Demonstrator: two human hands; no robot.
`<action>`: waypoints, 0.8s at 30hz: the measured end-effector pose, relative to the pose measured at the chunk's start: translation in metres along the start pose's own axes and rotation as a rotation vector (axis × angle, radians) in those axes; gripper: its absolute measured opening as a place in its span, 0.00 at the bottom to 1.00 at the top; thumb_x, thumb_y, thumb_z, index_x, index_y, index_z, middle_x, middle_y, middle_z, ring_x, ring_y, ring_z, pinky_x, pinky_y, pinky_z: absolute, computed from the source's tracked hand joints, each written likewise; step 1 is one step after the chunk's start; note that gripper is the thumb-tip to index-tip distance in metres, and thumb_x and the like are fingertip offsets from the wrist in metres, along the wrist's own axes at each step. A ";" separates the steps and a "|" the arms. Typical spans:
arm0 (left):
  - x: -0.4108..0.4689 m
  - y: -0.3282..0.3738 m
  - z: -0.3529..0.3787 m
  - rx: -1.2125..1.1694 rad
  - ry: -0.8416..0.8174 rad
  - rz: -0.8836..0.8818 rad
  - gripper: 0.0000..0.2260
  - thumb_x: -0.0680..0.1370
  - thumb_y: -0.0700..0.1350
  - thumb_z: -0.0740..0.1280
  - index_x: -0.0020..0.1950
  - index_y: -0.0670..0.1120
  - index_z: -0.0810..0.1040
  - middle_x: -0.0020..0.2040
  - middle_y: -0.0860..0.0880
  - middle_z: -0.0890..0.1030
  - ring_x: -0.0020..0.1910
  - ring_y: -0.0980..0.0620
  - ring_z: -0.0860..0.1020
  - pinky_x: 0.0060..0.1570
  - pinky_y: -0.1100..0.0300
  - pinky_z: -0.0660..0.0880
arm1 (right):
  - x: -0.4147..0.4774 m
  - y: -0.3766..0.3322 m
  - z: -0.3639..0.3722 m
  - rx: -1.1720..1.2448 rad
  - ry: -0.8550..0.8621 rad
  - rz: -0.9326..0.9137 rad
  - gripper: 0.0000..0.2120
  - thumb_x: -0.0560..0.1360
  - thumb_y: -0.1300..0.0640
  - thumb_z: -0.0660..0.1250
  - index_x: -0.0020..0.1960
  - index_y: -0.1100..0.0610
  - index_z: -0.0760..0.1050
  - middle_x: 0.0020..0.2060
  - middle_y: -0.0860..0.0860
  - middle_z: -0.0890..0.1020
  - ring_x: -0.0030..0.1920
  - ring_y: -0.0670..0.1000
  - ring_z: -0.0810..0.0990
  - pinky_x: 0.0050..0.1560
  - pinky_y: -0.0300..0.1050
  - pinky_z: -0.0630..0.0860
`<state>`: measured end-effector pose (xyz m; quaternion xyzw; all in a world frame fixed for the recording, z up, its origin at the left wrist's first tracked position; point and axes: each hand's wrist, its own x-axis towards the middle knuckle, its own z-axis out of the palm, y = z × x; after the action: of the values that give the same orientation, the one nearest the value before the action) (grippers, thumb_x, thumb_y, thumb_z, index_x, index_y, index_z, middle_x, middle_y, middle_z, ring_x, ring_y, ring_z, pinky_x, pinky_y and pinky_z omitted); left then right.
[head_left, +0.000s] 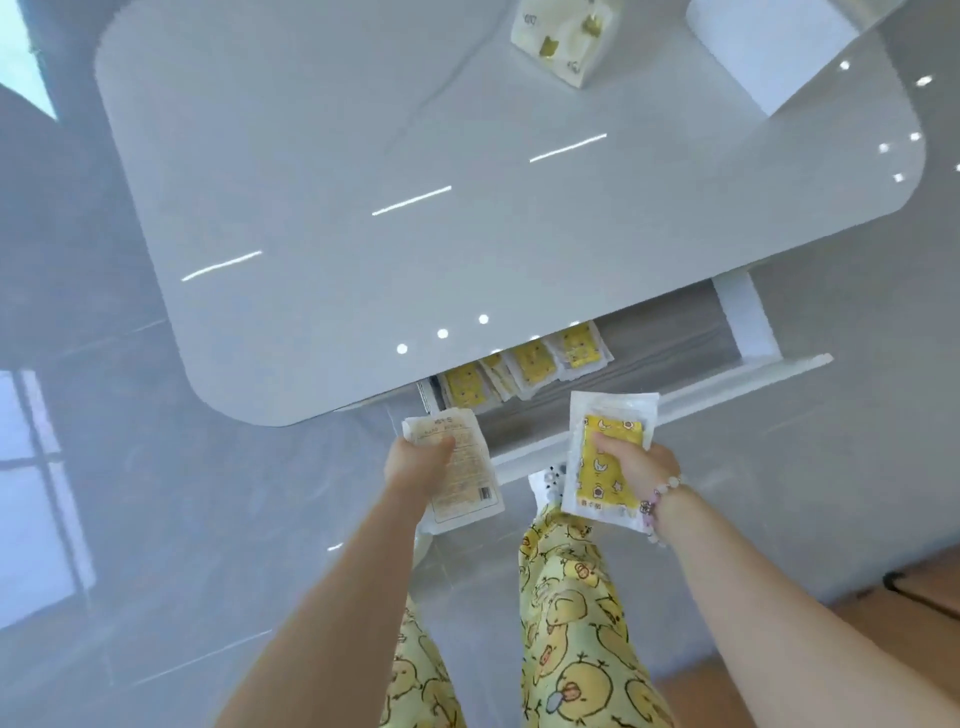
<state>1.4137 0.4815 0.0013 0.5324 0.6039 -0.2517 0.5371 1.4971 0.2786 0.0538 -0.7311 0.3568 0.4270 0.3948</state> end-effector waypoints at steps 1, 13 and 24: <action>0.005 0.002 0.009 -0.014 0.034 -0.017 0.08 0.77 0.45 0.67 0.53 0.43 0.75 0.50 0.44 0.79 0.51 0.44 0.79 0.55 0.51 0.76 | 0.015 -0.010 -0.009 -0.038 -0.009 -0.012 0.07 0.74 0.53 0.69 0.45 0.56 0.75 0.42 0.52 0.78 0.36 0.49 0.75 0.32 0.39 0.68; 0.119 0.018 0.096 -0.016 0.276 -0.003 0.13 0.77 0.45 0.66 0.60 0.42 0.73 0.49 0.45 0.77 0.49 0.44 0.76 0.42 0.59 0.71 | 0.193 -0.051 0.006 -0.685 -0.034 -0.090 0.21 0.79 0.54 0.60 0.67 0.65 0.65 0.46 0.58 0.75 0.36 0.53 0.71 0.33 0.43 0.68; 0.220 -0.017 0.130 0.089 0.211 0.116 0.07 0.77 0.44 0.65 0.54 0.48 0.73 0.42 0.53 0.74 0.42 0.51 0.72 0.29 0.65 0.66 | 0.303 -0.007 0.102 -0.894 -0.095 -0.319 0.24 0.75 0.49 0.66 0.67 0.58 0.67 0.60 0.57 0.76 0.51 0.57 0.78 0.43 0.42 0.71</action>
<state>1.4797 0.4444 -0.2438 0.6132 0.6134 -0.1893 0.4604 1.5832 0.3153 -0.2515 -0.8545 0.0029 0.5059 0.1178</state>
